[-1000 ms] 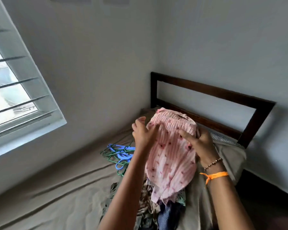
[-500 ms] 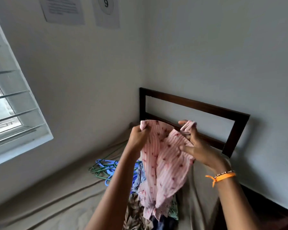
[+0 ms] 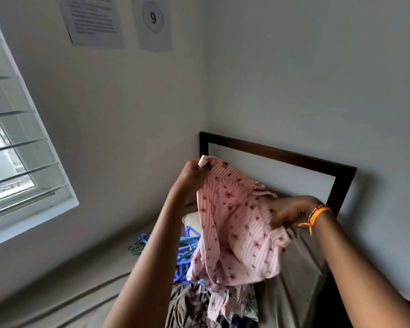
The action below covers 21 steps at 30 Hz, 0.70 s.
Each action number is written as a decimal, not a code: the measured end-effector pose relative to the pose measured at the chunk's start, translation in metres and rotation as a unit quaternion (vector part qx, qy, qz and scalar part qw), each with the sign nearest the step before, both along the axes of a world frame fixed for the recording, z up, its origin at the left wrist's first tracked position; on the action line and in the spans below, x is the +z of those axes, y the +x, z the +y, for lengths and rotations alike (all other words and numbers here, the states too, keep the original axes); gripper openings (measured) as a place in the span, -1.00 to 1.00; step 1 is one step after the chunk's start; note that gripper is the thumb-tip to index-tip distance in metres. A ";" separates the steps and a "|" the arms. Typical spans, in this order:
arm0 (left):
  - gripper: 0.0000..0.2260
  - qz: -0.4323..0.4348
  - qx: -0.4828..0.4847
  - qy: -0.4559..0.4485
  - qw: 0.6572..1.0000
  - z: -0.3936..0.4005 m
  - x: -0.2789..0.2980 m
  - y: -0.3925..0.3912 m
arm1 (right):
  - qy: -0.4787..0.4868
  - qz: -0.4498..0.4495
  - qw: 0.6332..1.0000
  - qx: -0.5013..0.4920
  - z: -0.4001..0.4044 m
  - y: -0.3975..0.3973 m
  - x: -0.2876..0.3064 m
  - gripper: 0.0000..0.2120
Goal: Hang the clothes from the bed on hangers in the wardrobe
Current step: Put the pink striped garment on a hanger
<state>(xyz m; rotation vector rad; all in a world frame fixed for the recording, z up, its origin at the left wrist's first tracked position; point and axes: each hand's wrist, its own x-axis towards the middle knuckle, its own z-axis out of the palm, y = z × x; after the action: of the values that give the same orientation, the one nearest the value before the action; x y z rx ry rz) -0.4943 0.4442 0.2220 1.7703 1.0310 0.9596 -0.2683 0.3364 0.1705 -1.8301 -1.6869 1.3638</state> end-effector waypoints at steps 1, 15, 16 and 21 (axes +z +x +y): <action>-0.64 0.020 0.001 0.005 1.000 0.002 -0.003 0.000 | 0.010 0.060 0.998 0.002 0.002 0.003 0.005 -0.29; -0.77 -0.086 0.002 0.164 0.983 -0.013 0.063 0.034 | 0.314 0.354 0.867 -0.155 0.024 -0.062 0.165 -0.75; -0.79 -0.136 0.029 0.159 0.977 -0.008 0.073 0.035 | 0.338 0.299 0.881 -0.141 0.018 -0.055 0.175 -0.69; -0.81 -0.235 -0.099 0.051 0.966 0.004 0.119 0.026 | 0.513 0.118 0.804 -0.275 0.014 -0.019 0.168 -0.18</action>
<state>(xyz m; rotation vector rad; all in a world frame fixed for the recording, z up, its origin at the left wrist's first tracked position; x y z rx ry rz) -0.4686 0.4482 0.3405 1.5811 0.5025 1.2421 -0.2872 0.3500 0.3387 -1.2291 -1.1905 0.2587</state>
